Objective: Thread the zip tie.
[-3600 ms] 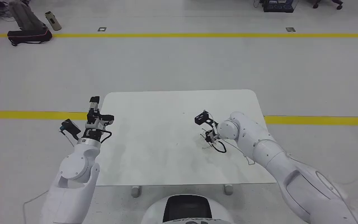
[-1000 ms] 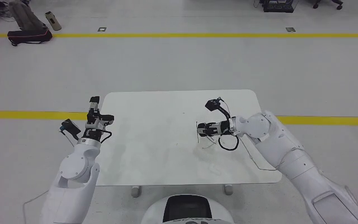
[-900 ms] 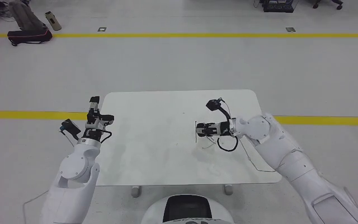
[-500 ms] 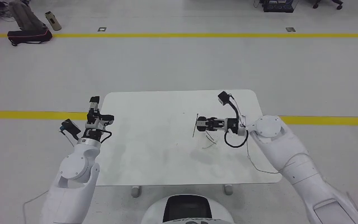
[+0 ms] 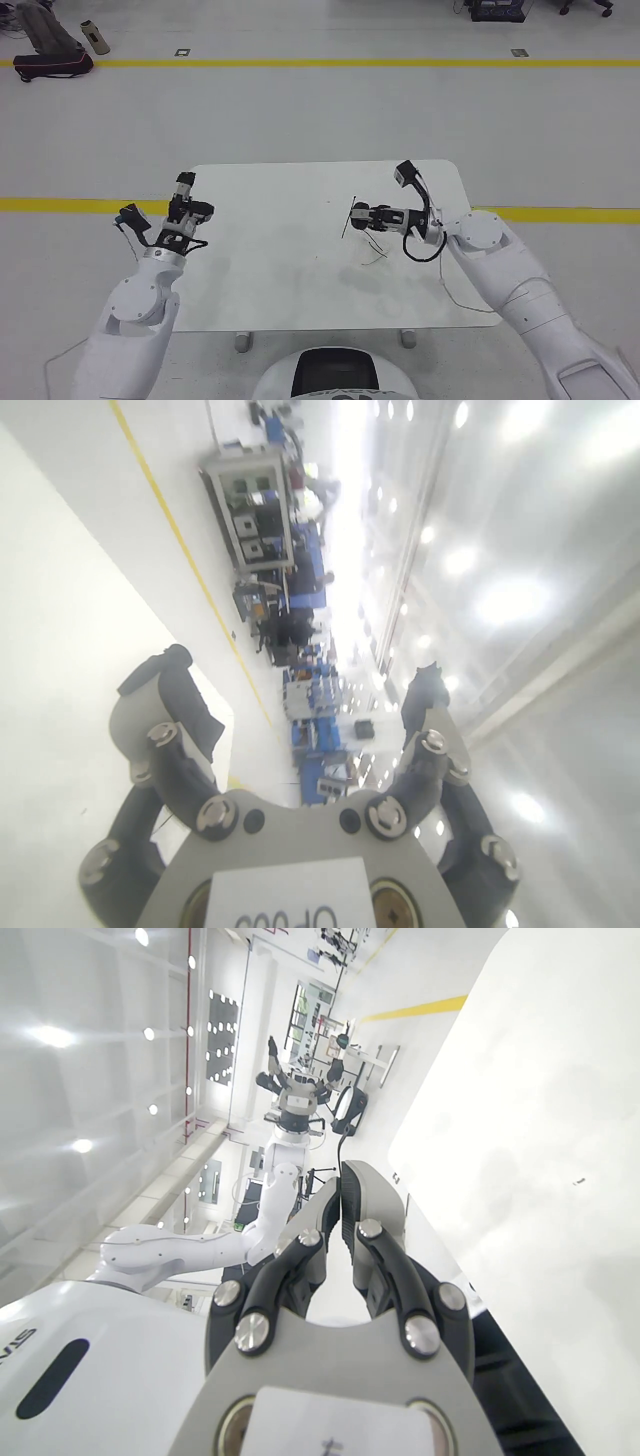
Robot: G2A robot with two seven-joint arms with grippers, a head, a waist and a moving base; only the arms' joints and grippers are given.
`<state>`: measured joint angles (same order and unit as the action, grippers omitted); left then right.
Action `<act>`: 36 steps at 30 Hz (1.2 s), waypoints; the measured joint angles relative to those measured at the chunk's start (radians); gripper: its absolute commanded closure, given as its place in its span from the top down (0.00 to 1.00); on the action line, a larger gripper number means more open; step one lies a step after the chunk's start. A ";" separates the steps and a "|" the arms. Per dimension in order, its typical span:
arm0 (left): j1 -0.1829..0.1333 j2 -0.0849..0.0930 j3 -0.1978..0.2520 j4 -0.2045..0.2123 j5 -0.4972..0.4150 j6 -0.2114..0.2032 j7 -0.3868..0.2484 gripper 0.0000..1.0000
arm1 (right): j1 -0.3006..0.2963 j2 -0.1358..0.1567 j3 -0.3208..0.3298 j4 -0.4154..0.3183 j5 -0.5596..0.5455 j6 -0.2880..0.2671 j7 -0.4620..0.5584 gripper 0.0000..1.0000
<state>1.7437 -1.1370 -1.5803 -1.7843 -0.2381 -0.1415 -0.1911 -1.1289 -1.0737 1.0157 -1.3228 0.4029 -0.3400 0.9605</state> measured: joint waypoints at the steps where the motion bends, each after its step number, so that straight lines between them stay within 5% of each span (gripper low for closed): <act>1: 0.008 0.002 0.003 0.005 0.027 -0.031 -0.053 1.00 | -0.006 -0.002 0.004 0.000 0.013 0.000 -0.003 0.00; 6: 0.023 0.010 0.005 -0.001 0.014 -0.096 -0.211 1.00 | -0.030 -0.014 0.021 0.015 0.073 0.000 -0.004 0.00; 14: 0.022 0.010 0.003 0.000 0.021 -0.099 -0.209 1.00 | -0.032 -0.015 0.023 0.018 0.080 0.001 -0.008 0.00; 21: -0.011 0.012 0.058 -0.016 -0.026 -0.005 -0.340 1.00 | -0.073 -0.028 0.021 -0.027 0.097 0.000 -0.082 0.00; 25: -0.038 0.009 0.116 -0.016 -0.013 0.055 -0.344 1.00 | -0.092 -0.047 0.017 -0.028 0.132 0.000 -0.114 0.00; 36: -0.050 0.006 0.131 -0.011 -0.011 0.058 -0.314 1.00 | -0.095 -0.055 0.015 -0.022 0.141 0.000 -0.121 0.00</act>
<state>1.6938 -1.1307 -1.4497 -1.7957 -0.2488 -0.0835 -0.5050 -1.2241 -1.1287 1.0303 -1.3449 0.5441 -0.3395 0.8397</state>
